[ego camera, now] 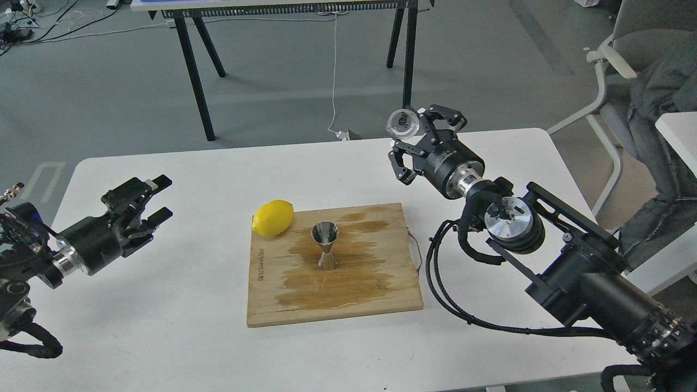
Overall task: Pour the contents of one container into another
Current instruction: 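Carry the glass back and lower it to its original spot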
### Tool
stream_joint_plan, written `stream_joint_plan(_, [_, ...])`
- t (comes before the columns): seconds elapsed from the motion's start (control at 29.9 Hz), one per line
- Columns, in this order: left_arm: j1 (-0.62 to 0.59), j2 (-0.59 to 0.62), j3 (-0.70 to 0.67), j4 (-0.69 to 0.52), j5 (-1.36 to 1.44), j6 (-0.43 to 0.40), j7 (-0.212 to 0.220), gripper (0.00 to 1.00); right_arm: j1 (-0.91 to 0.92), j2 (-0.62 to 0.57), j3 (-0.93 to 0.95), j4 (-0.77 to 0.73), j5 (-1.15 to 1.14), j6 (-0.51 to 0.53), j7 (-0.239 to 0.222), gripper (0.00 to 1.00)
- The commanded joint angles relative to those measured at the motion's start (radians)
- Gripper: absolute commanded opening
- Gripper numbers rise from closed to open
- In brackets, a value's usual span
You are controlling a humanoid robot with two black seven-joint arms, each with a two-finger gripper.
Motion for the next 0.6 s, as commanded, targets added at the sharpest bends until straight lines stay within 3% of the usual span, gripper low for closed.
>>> stream_joint_plan(0.0, [0.000, -0.002, 0.000, 0.000, 0.000, 0.000, 0.000, 0.93, -0.093, 0.010, 0.185, -0.027, 0.108, -0.005, -0.002, 0.38])
stream_joint_plan(0.2, [0.001, -0.001, 0.000, 0.000, 0.000, 0.000, 0.000, 0.93, -0.199, -0.005, 0.358, -0.134, 0.352, -0.024, -0.002, 0.35])
stream_joint_plan(0.57, [0.006, -0.001, 0.000, 0.000, 0.000, 0.000, 0.000, 0.93, -0.210, -0.004, 0.412, -0.233, 0.369, -0.208, -0.002, 0.36])
